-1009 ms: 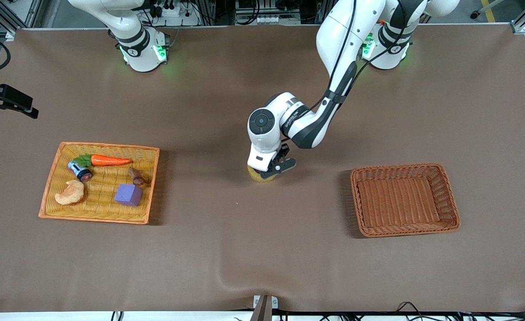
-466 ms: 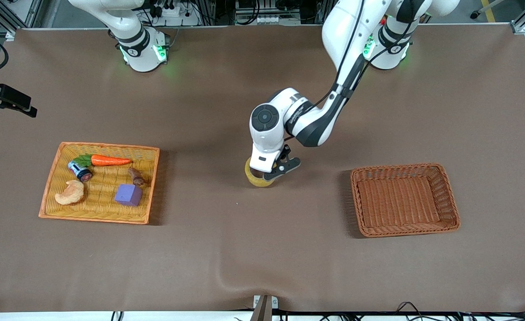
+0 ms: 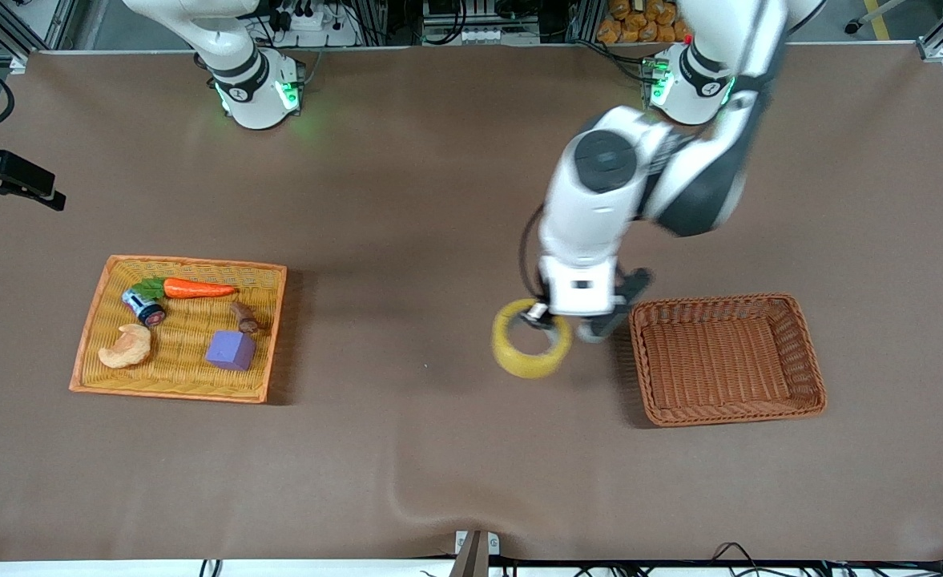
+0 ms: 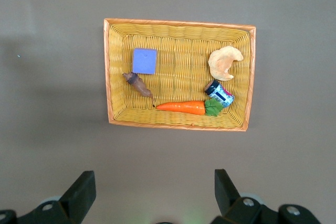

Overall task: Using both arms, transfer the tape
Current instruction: 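Carry the tape roll with the left gripper over the brown basket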

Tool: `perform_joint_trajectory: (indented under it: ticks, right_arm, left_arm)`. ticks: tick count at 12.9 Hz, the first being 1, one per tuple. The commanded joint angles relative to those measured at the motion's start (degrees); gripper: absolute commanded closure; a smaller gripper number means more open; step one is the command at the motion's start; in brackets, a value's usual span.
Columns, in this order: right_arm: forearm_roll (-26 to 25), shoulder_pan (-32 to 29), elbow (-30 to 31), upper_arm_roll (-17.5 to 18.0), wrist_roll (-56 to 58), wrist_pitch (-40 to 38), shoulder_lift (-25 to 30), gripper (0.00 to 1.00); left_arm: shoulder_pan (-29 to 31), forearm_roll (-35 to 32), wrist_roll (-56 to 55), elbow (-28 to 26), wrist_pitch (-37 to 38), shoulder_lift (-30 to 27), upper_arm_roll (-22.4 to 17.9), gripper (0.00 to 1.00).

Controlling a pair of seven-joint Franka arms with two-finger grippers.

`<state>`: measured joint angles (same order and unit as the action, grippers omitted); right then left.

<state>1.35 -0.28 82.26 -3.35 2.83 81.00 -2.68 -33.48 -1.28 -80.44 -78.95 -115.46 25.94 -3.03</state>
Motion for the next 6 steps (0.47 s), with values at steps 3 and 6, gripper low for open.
perform_joint_trajectory:
  ticks: [3, 6]
  right_arm:
    - [-0.73, -1.04, 1.94, 0.98, -0.02, 0.12, 1.89, 0.00]
    - [-2.05, -0.95, 1.94, 1.15, 0.15, -0.31, 2.06, 0.00]
  left_arm:
    - [10.86, -1.71, -2.36, -1.73, 4.45, -8.01, 0.57, 1.00]
    - [18.95, -1.71, -1.48, -1.99, 4.63, -8.45, 0.66, 1.00]
